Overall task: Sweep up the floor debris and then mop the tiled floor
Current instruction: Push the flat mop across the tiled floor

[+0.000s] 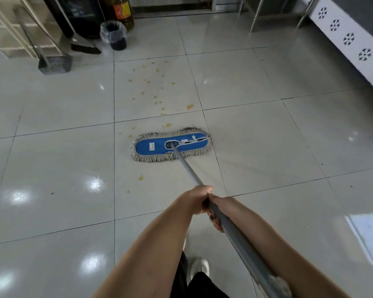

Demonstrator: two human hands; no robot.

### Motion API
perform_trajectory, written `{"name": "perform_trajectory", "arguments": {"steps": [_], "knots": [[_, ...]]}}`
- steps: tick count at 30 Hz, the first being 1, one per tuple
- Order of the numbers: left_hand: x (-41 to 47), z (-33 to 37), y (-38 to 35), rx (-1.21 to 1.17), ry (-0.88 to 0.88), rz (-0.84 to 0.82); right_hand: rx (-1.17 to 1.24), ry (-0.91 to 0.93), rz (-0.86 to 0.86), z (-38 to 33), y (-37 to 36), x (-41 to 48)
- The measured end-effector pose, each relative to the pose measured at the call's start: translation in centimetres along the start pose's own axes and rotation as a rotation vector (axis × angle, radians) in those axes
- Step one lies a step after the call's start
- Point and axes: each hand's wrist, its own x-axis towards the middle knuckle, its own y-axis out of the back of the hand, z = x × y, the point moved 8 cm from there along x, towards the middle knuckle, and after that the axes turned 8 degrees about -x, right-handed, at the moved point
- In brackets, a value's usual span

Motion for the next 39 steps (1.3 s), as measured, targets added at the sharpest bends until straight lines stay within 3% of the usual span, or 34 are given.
{"name": "perform_trajectory", "arguments": {"steps": [8, 17, 24, 30, 39], "knots": [[2.1, 4.9, 2.5, -0.068, 0.035, -0.046, -0.08, 0.103, 0.059, -7.0, 0.1, -0.2], [4.8, 14.7, 8.3, -0.054, 0.072, -0.102, -0.009, -0.087, 0.042, -17.5, -2.8, 1.3], [7.4, 21.8, 11.2, 0.025, 0.062, -0.105, 0.069, -0.1, 0.071, -25.3, -2.8, 2.9], [9.8, 27.9, 11.8, 0.051, 0.046, -0.099, 0.113, -0.08, 0.055, -31.6, -1.2, 2.7], [15.8, 39.3, 11.3, -0.092, 0.041, -0.03, 0.067, -0.056, 0.075, -43.5, 4.6, 6.1]]}}
